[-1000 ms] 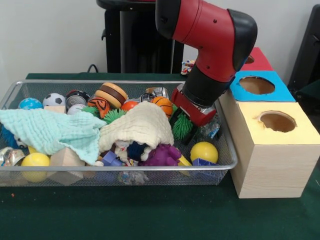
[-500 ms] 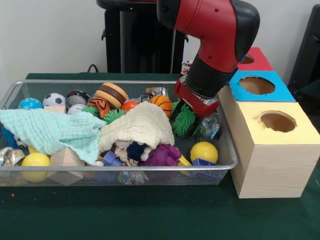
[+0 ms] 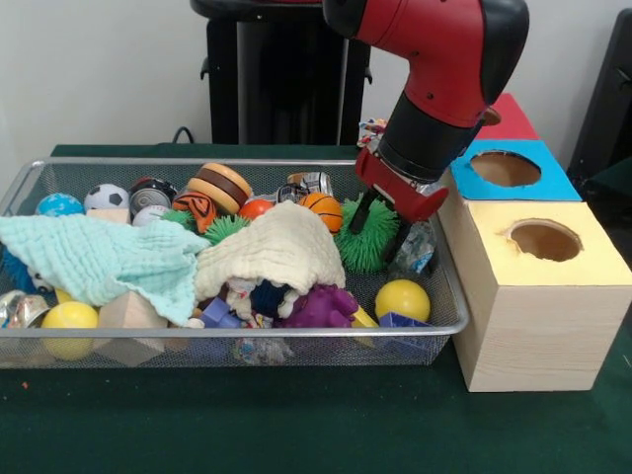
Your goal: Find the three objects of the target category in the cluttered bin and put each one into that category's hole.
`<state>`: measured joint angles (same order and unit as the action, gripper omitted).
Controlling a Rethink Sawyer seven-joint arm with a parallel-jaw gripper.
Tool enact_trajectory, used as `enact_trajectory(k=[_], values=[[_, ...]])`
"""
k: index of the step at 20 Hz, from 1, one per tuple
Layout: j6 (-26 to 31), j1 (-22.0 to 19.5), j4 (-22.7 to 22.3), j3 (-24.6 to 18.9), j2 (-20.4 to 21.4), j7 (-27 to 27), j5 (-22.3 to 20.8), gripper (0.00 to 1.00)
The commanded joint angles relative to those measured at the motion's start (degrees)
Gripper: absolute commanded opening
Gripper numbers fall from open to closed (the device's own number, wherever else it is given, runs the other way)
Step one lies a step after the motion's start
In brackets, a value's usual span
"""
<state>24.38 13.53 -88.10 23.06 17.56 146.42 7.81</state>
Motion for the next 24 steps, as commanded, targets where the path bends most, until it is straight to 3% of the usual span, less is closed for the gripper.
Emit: enact_trajectory(k=[1,12,24], values=[[0.39,-0.12,-2.67,-9.71,0.37,5.4,2.27,1.0],[6.11,-5.21,-5.25,-16.55,2.26,4.46,5.56,1.0],[4.18,-7.15,-8.17,-18.65,7.32,4.78,5.4,1.0]])
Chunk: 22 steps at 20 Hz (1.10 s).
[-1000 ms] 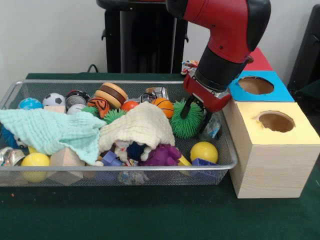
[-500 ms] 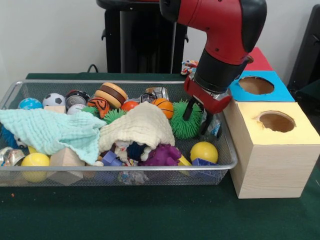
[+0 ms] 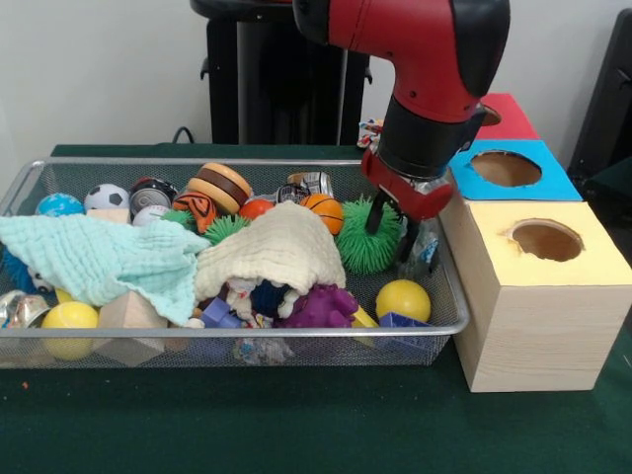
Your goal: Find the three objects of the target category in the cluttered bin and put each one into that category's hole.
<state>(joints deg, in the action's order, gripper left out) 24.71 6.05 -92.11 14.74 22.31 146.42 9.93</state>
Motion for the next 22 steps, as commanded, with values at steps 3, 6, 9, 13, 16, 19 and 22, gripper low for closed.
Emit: enact_trajectory(k=[3,6,9,13,16,19,22], values=[[3.58,1.0,-3.06,-9.14,2.68,4.42,2.06,1.0],[3.76,1.26,-2.95,-9.13,2.92,4.79,2.23,1.0],[4.11,1.43,-2.84,-9.2,3.05,5.16,2.5,1.0],[3.09,0.9,-2.97,-9.98,2.43,5.1,2.67,1.0],[0.63,0.49,-4.06,-10.85,1.66,5.54,2.91,1.0],[-1.89,-0.67,-5.27,-12.32,1.17,5.48,3.18,1.0],[-2.83,-1.62,-6.01,-13.6,1.32,5.18,3.36,1.0]])
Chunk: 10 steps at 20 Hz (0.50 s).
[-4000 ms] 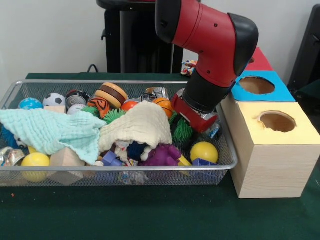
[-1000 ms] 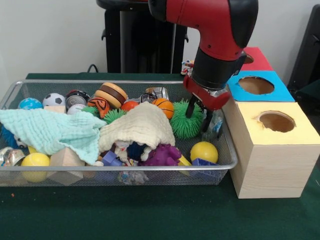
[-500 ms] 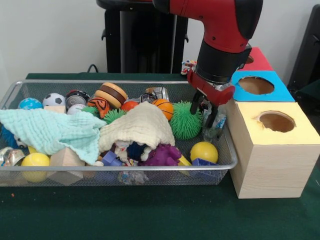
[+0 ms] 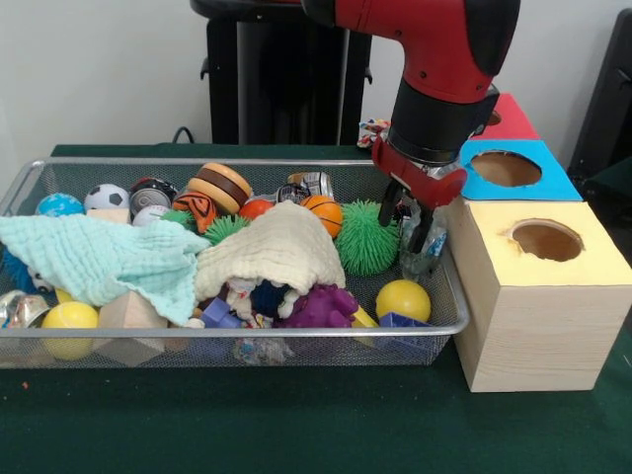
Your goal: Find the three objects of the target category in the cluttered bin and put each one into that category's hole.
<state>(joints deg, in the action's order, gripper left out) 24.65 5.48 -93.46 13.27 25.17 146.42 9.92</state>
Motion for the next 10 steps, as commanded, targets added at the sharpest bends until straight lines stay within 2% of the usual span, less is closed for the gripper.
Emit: enact_trajectory(k=[1,6,8,10], values=[[-3.04,-1.31,-4.76,-12.57,-1.52,5.12,3.41,1.0],[-6.97,-2.85,-6.15,-15.01,-1.27,5.88,3.55,1.0],[-10.15,-2.73,-6.87,-15.55,-1.31,7.92,4.04,1.0],[-13.14,-1.1,-6.27,-13.76,-1.99,10.1,3.86,1.0]])
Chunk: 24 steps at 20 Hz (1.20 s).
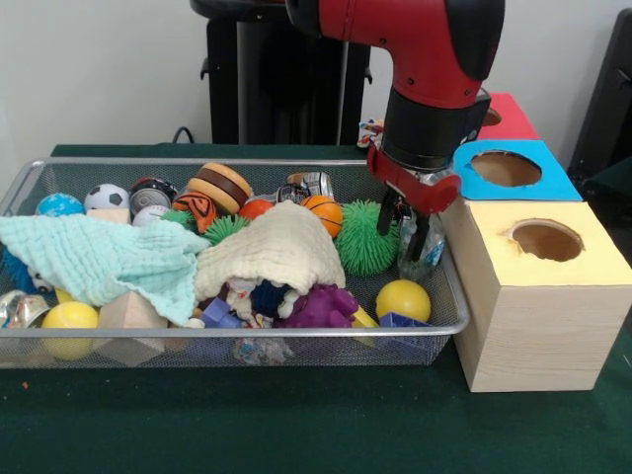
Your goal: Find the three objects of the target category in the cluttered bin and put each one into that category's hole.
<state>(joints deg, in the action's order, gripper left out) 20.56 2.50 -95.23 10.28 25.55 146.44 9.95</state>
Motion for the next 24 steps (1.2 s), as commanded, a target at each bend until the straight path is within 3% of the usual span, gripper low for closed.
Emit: enact_trajectory(k=[1,9,20,24], values=[[-9.27,2.93,-4.1,-9.43,-2.6,11.15,4.15,1.0],[-11.19,7.84,-4.19,-4.36,-4.04,14.36,8.09,1.0],[-14.59,5.6,-11.49,-7.79,-2.97,13.46,11.38,1.0],[-14.7,6.72,-13.6,-7.27,-2.27,14.93,14.04,1.0]])
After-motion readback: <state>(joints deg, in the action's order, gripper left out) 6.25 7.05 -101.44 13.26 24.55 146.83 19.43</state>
